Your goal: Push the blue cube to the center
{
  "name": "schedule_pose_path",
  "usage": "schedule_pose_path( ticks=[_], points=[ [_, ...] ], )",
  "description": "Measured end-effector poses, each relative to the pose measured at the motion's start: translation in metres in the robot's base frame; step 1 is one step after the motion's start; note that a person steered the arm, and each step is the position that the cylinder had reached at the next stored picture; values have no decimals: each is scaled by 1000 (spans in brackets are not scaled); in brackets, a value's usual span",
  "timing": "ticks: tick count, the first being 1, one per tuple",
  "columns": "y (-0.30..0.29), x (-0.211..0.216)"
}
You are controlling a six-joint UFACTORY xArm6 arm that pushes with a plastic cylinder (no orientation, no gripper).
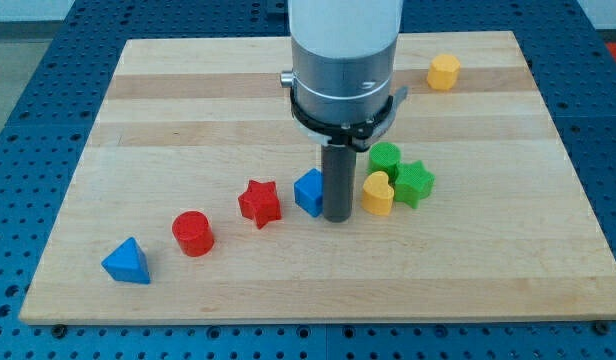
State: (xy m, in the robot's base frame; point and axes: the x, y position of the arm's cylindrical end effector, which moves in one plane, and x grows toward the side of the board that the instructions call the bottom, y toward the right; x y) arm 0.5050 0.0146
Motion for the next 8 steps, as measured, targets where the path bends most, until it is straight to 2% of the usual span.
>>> schedule_pose_path(
  ticks=[1, 3, 4, 6, 8],
  points=[
    [0, 6],
    [-18, 64],
    [-25, 49],
    [-26, -9],
    [-26, -22]
  ],
)
